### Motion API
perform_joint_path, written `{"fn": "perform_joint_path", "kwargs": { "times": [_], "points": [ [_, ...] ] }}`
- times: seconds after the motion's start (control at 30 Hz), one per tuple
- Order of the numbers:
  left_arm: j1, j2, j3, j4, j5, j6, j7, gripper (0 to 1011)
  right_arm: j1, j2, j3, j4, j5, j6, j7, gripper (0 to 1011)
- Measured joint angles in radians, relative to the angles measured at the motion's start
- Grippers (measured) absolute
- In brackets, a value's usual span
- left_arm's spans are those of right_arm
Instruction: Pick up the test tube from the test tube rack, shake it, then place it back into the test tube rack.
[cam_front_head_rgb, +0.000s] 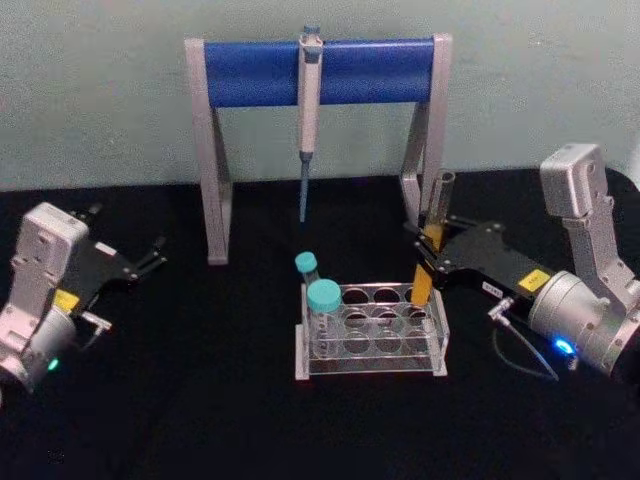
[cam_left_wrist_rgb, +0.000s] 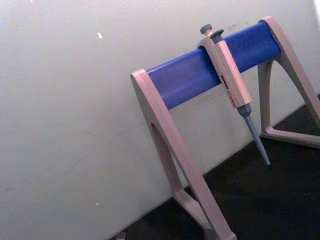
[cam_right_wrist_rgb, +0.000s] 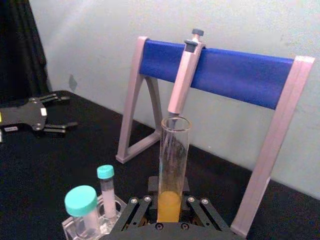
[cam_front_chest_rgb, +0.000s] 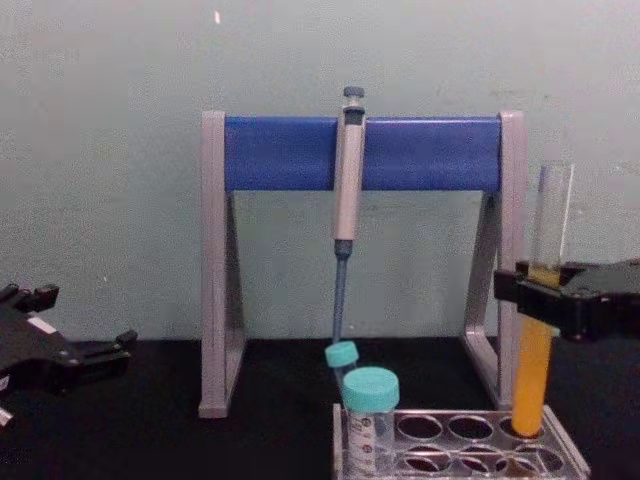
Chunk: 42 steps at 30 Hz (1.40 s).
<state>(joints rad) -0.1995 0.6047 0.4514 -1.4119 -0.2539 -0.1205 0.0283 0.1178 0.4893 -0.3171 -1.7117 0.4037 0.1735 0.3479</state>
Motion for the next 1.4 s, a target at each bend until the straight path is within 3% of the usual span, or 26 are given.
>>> {"fn": "perform_joint_path", "kwargs": {
  "times": [0.4,1.4],
  "points": [
    [0.0,0.0,0.0,0.0,0.0,0.0,0.0,1001,0.031,-0.017,-0.001,0.045,-0.012,-0.009,0.006,235],
    [0.0,0.0,0.0,0.0,0.0,0.0,0.0,1001,0.041,-0.037,-0.018,0.115,-0.007,0.003,0.014,235]
  ]
}}
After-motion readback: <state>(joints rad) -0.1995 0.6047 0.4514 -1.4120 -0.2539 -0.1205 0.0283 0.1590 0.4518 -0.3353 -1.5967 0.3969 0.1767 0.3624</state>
